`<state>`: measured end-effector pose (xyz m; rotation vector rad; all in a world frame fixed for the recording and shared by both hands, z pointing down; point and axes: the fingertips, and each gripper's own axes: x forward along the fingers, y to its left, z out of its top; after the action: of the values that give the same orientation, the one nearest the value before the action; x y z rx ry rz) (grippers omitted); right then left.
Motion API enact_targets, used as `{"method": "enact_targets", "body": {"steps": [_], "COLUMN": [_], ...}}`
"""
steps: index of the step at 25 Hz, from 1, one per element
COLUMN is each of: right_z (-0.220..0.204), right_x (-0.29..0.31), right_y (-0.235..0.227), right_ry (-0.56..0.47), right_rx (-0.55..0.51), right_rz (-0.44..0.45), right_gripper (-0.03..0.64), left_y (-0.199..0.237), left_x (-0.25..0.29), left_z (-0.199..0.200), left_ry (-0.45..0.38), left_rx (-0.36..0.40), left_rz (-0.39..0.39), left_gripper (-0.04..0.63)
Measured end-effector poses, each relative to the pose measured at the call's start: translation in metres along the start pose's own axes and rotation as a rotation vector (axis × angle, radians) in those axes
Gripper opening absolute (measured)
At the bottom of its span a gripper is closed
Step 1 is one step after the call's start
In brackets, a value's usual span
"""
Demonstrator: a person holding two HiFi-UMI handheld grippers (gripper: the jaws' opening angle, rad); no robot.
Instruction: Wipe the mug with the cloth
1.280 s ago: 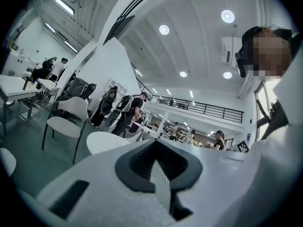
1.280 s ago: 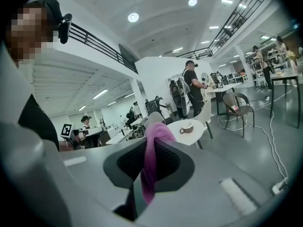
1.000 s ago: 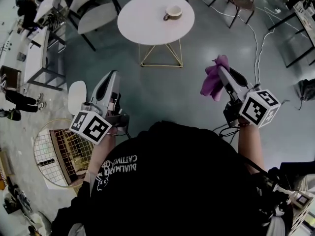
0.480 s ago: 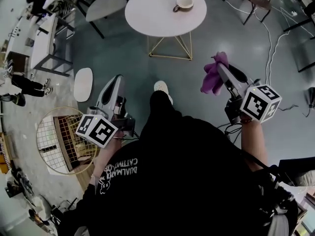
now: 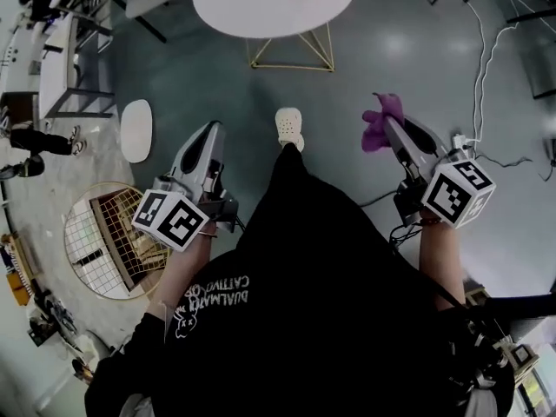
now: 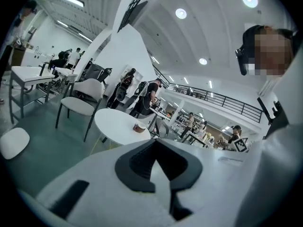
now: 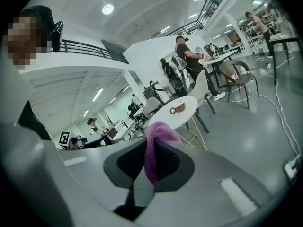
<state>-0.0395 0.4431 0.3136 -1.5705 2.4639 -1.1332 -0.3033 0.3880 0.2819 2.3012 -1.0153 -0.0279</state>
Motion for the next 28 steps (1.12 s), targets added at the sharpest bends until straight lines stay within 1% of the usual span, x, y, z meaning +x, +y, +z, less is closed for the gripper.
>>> {"method": "enact_targets", "body": {"steps": [2,7,11,14,17,21,25,28], "right_z": [-0.006,-0.024,-0.020,-0.007,0.017,0.045,0.066,0.089], "right_x": [0.002,0.006,0.012,0.027,0.056,0.094,0.117,0.141], "right_y": [-0.008,-0.043,-0.064,-0.072,-0.078,-0.079,-0.092,-0.095], "right_ry": [0.000,0.032,0.059,0.064,0.043,0.019,0.005,0.001], "right_rx": [0.014,0.086,0.118,0.128,0.129,0.112,0.151,0.152], "right_rz": [-0.009,-0.078,-0.110,-0.114,-0.105,-0.099,-0.114,-0.118], "right_gripper": [0.037,0.037,0.037,0.037,0.037,0.037,0.037,0.037], "left_y": [0.000,0.004,0.006,0.010,0.019,0.043,0.061,0.080], "left_x": [0.015,0.057,0.091,0.112,0.135,0.158,0.182,0.202], "left_z": [-0.007,-0.036,-0.045,-0.034,-0.015,0.004,0.023,0.041], "left_ry": [0.045,0.143,0.173,0.175,0.171,0.175,0.179,0.184], "left_rx": [0.018,-0.003,-0.043,-0.043,-0.035,-0.041,-0.038,-0.036], "left_rz": [-0.019,-0.065,-0.095,-0.125,-0.150,-0.157,-0.165,-0.167], "left_gripper": [0.000,0.000,0.000,0.000,0.000,0.000,0.000,0.000]}}
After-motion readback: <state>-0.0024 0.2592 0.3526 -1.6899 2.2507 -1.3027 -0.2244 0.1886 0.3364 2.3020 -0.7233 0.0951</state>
